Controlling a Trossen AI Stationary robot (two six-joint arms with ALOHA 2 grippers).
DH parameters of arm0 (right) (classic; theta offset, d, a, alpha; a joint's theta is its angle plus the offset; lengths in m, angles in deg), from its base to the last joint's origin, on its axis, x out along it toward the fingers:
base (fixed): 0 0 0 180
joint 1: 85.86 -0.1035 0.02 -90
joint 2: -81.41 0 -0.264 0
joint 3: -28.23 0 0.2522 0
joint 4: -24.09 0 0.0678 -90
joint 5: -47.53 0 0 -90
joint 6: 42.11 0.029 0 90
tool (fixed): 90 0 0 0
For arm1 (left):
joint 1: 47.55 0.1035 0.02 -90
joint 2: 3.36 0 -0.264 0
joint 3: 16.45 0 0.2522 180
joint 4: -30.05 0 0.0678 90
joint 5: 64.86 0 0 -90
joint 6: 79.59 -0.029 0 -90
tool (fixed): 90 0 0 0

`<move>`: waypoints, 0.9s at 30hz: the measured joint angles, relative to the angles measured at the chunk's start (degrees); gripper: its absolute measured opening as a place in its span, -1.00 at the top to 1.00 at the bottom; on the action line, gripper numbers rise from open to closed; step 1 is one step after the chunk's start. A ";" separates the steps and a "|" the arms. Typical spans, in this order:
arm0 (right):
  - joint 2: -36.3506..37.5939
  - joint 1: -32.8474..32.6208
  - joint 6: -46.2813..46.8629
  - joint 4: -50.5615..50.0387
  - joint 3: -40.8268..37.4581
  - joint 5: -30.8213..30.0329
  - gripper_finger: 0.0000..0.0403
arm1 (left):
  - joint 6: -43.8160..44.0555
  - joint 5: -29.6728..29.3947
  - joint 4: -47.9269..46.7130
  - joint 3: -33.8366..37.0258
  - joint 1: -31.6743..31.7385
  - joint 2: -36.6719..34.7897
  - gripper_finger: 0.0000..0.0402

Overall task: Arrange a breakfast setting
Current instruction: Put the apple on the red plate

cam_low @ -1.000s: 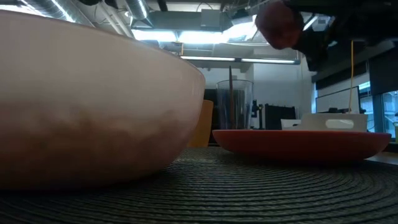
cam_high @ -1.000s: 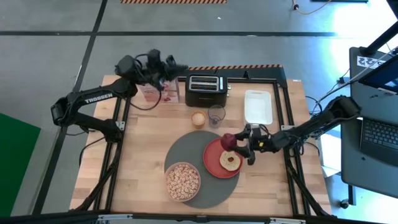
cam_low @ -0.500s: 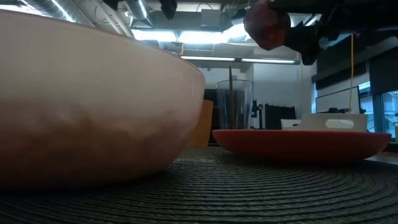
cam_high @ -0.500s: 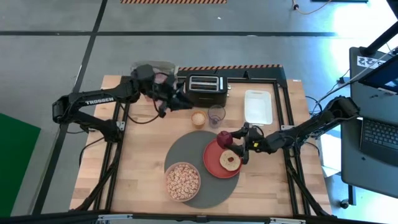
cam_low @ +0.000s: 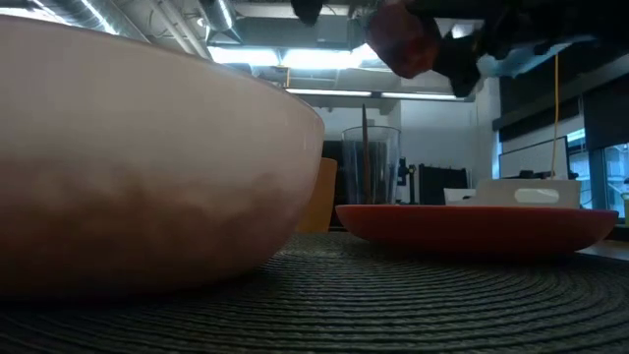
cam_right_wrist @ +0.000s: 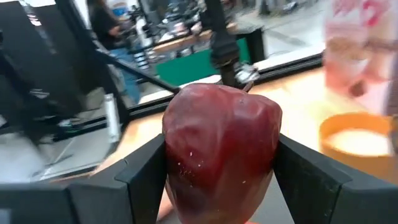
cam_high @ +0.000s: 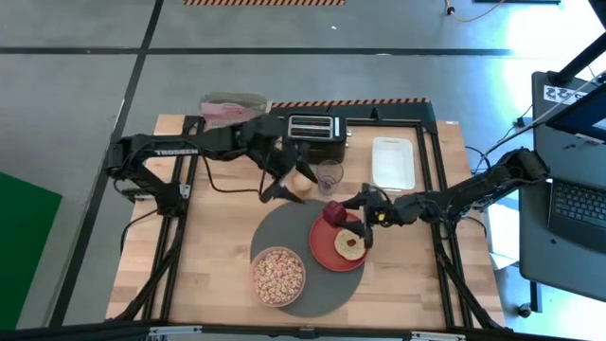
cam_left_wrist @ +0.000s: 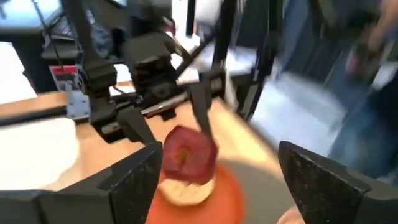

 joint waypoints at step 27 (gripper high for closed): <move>0.00 15.23 0.03 -13.70 9.14 31.56 -0.28 | -26.62 -17.07 -16.98 -12.34 -8.45 9.89 -0.73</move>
